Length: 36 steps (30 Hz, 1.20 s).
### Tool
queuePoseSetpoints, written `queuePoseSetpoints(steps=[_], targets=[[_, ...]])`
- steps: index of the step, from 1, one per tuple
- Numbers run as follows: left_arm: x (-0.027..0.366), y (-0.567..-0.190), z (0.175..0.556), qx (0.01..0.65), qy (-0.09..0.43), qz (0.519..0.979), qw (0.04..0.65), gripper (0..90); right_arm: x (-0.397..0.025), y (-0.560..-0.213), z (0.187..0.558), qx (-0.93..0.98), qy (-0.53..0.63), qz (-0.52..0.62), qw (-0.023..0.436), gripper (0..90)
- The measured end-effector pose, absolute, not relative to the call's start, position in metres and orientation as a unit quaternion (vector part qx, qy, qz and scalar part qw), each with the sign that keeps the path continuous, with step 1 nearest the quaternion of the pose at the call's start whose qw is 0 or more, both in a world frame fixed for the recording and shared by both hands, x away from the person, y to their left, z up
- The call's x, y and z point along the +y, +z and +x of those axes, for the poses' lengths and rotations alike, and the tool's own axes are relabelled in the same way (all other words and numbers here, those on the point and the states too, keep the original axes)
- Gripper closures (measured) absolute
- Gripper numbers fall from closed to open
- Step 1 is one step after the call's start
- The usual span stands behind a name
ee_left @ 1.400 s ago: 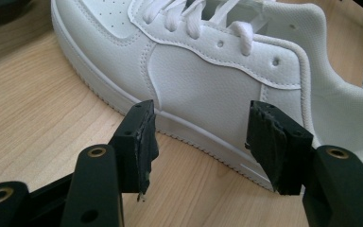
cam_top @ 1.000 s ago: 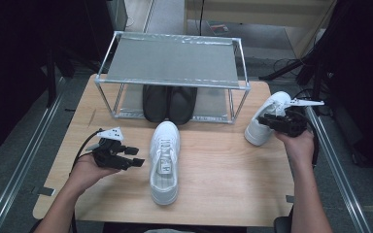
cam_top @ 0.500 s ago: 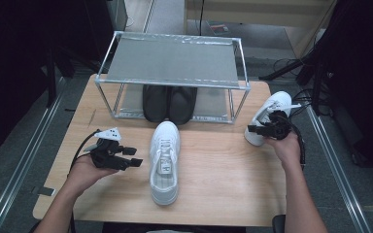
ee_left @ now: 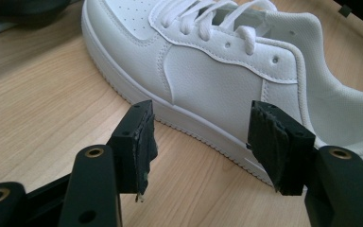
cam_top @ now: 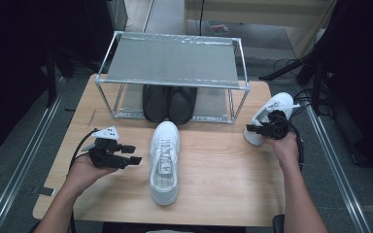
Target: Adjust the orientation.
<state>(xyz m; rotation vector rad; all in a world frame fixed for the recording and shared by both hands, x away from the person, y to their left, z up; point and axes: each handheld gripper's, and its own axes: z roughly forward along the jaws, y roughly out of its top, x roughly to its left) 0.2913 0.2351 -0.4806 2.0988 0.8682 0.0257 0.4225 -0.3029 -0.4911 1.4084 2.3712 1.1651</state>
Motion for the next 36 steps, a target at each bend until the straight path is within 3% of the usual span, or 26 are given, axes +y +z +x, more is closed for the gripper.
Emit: queuePoseSetpoints(steps=[8, 21, 36], targets=[[0.238, -0.48, 0.292, 0.364, 0.027, 0.829, 0.424, 43.4, -0.296, -0.484, 0.414, 0.798, 0.365, 0.47, 0.095, 72.0], [0.238, -0.48, 0.293, 0.362, 0.024, 0.832, 0.42, 43.8, -0.294, -0.467, 0.394, 0.8, 0.359, 0.459, 0.144, 71.9], [0.235, -0.481, 0.295, 0.356, 0.016, 0.835, 0.419, 45.3, -0.262, -0.448, 0.365, 0.818, 0.361, 0.421, 0.155, 71.9]])
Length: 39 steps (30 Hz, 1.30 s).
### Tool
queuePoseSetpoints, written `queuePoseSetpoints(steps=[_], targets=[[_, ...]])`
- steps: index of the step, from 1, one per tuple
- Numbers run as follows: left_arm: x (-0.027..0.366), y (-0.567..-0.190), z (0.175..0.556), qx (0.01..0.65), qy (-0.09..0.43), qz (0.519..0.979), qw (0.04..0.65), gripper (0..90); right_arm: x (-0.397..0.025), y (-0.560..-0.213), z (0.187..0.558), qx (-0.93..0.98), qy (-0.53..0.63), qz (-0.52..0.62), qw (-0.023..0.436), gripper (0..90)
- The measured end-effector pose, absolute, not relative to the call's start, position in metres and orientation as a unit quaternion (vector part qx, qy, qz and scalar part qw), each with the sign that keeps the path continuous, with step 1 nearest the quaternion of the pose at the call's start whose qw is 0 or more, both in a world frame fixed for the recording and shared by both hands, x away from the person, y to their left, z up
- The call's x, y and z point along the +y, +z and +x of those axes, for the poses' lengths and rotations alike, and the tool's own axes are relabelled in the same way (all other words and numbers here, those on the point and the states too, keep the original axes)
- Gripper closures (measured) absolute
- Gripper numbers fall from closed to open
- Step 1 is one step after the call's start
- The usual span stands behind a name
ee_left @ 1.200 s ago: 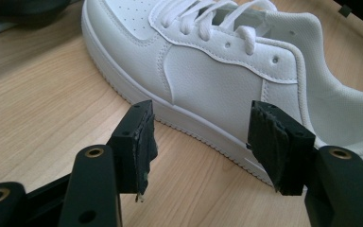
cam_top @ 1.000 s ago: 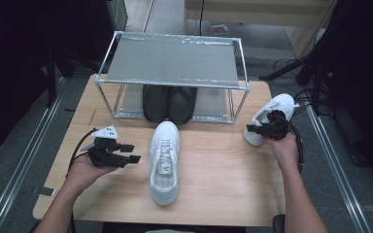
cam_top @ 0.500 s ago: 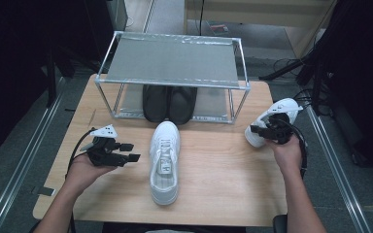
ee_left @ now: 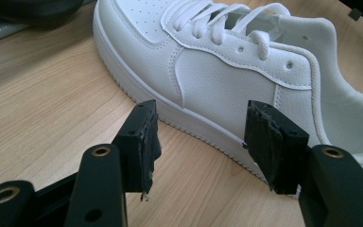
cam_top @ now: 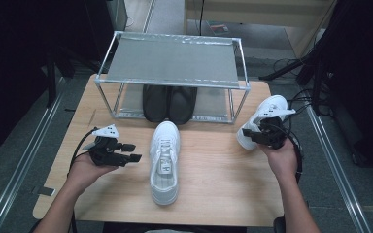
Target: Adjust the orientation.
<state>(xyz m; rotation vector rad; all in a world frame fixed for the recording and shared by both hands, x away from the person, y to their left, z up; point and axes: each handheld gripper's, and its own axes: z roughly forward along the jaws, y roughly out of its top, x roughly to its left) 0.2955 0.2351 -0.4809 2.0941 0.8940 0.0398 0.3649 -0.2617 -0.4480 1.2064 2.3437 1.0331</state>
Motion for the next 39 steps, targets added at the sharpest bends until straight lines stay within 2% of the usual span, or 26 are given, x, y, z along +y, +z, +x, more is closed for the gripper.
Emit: queuePoseSetpoints(steps=[6, 15, 21, 29, 39], targets=[[0.234, -0.48, 0.299, 0.357, 0.005, 0.833, 0.421, 46.2, -0.264, -0.448, 0.349, 0.815, 0.371, 0.424, 0.136, 71.6], [0.23, -0.479, 0.308, 0.355, 0.005, 0.834, 0.422, 44.0, -0.262, -0.447, 0.328, 0.818, 0.363, 0.423, 0.142, 71.4], [0.225, -0.477, 0.315, 0.351, 0.001, 0.838, 0.418, 43.7, -0.253, -0.449, 0.316, 0.823, 0.362, 0.418, 0.128, 71.0], [0.217, -0.479, 0.323, 0.348, -0.004, 0.842, 0.412, 43.3, -0.236, -0.447, 0.294, 0.837, 0.35, 0.395, 0.146, 70.9], [0.212, -0.479, 0.331, 0.342, -0.009, 0.843, 0.415, 42.9, -0.211, -0.45, 0.271, 0.848, 0.348, 0.38, 0.125, 70.5]])
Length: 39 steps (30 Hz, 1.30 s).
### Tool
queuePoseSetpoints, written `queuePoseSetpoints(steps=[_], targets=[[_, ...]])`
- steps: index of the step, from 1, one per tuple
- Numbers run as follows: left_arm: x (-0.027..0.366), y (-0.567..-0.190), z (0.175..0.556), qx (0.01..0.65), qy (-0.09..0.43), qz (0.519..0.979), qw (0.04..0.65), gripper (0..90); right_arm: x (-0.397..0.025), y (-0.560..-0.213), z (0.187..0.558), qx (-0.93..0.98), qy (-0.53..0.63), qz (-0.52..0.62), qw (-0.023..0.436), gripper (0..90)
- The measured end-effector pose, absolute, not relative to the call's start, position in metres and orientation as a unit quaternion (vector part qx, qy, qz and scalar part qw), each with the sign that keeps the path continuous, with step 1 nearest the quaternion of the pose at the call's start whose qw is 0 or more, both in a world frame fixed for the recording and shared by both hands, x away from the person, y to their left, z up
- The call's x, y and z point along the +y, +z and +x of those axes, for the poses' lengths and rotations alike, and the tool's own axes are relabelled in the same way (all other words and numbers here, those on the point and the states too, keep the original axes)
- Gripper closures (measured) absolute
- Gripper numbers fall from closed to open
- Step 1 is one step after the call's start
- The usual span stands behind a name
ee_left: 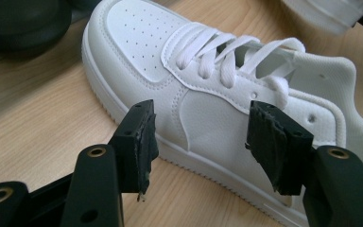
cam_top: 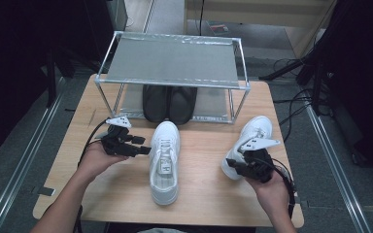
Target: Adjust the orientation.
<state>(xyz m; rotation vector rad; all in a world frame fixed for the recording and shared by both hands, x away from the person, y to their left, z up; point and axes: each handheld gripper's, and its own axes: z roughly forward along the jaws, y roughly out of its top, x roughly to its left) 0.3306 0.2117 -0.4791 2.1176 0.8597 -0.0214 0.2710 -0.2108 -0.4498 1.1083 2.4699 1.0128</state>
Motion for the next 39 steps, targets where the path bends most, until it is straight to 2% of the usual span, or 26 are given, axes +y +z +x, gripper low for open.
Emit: queuePoseSetpoints(steps=[20, 23, 29, 36, 39], targets=[[0.209, -0.481, 0.333, 0.335, -0.014, 0.848, 0.41, 42.2, -0.131, -0.473, 0.24, 0.904, 0.303, 0.289, 0.087, 71.6], [0.208, -0.482, 0.333, 0.333, -0.013, 0.851, 0.407, 42.0, -0.124, -0.478, 0.24, 0.905, 0.308, 0.287, 0.066, 71.5], [0.208, -0.482, 0.333, 0.332, -0.015, 0.852, 0.405, 41.8, -0.128, -0.482, 0.247, 0.89, 0.333, 0.31, 0.02, 71.1], [0.207, -0.484, 0.333, 0.332, -0.014, 0.853, 0.404, 41.5, -0.128, -0.482, 0.243, 0.897, 0.331, 0.293, 0.001, 70.1], [0.208, -0.484, 0.333, 0.332, -0.015, 0.852, 0.405, 41.1, -0.129, -0.481, 0.244, 0.897, 0.334, 0.289, -0.001, 63.9]])
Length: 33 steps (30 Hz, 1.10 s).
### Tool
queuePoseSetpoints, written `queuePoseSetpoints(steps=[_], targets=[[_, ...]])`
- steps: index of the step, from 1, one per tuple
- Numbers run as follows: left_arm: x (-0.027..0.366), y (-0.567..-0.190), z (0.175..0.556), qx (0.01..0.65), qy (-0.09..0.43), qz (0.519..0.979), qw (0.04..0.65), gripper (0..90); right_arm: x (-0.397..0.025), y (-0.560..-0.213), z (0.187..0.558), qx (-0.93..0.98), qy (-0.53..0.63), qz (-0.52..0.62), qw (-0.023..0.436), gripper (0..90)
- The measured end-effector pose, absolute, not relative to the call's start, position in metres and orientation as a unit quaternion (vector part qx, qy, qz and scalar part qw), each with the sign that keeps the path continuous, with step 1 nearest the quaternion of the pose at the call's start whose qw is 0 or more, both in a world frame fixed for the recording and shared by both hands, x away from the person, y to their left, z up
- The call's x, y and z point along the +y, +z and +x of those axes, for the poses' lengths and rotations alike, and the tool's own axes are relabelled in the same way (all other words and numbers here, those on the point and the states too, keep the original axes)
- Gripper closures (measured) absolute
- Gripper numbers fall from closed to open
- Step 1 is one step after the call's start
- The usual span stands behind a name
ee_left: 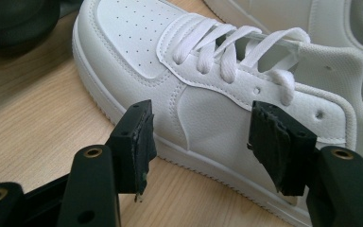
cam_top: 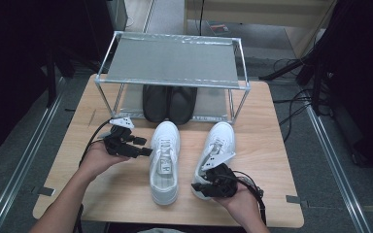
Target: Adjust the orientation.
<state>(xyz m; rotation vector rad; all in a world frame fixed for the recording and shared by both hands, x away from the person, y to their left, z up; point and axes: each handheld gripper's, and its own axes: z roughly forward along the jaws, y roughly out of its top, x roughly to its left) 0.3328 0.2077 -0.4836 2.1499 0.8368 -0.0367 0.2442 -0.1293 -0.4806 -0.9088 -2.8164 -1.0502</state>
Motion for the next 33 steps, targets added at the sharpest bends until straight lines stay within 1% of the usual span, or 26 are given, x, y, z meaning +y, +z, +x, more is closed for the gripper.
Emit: queuePoseSetpoints(steps=[2, 4, 6, 9, 13, 20, 24, 26, 29, 33], targets=[[0.208, -0.484, 0.333, 0.332, -0.015, 0.851, 0.406, 40.7, -0.132, -0.476, 0.245, -0.895, -0.341, -0.287, 0.008, 59.7], [0.209, -0.484, 0.333, 0.331, -0.011, 0.852, 0.407, 39.8, -0.137, -0.468, 0.245, -0.892, -0.356, -0.278, 0.003, 59.5], [0.209, -0.484, 0.333, 0.332, -0.007, 0.85, 0.409, 39.3, -0.145, -0.457, 0.243, -0.879, -0.386, -0.279, 0.006, 60.5], [0.209, -0.484, 0.332, 0.33, -0.004, 0.849, 0.411, 38.9, -0.158, -0.448, 0.243, -0.867, -0.412, -0.279, -0.003, 63.2], [0.21, -0.484, 0.333, 0.33, 0.0, 0.849, 0.412, 38.6, -0.176, -0.443, 0.247, -0.855, -0.425, -0.296, -0.014, 69.6], [0.211, -0.484, 0.331, 0.329, 0.003, 0.85, 0.412, 38.6, -0.201, -0.447, 0.26, -0.839, -0.427, -0.336, -0.035, 78.8], [0.213, -0.484, 0.329, 0.33, 0.005, 0.848, 0.414, 38.6, -0.211, -0.453, 0.272, -0.834, -0.416, -0.36, -0.042, 88.0], [0.215, -0.484, 0.327, 0.331, 0.007, 0.848, 0.414, 38.5, -0.218, -0.458, 0.281, -0.831, -0.408, -0.375, -0.047, 89.8], [0.217, -0.484, 0.325, 0.332, 0.01, 0.848, 0.413, 38.4, -0.228, -0.463, 0.294, -0.818, -0.417, -0.393, -0.046, 90.0], [0.22, -0.485, 0.321, 0.334, 0.015, 0.847, 0.414, 38.1, -0.234, -0.47, 0.309, -0.811, -0.411, -0.412, -0.056, 90.0]])
